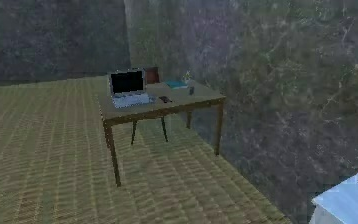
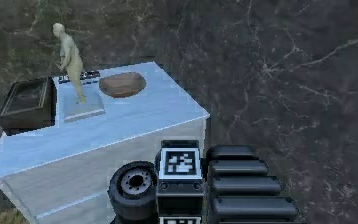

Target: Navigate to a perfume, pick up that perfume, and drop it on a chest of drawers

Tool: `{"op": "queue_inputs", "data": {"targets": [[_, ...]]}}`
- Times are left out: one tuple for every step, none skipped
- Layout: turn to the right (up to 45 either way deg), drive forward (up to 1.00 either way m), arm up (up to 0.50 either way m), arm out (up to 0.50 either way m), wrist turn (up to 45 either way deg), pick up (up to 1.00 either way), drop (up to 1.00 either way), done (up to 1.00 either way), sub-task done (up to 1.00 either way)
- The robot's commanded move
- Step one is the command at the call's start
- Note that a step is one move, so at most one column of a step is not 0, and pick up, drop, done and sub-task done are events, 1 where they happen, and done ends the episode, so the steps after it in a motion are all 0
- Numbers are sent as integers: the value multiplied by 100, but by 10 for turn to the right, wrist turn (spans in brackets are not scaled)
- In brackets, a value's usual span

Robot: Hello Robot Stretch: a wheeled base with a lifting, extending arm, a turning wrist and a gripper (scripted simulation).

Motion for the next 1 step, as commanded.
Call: {"op": "queue_inputs", "data": {"targets": [[-450, 0, 0, 0, 0, 0, 0, 0, 0]]}}
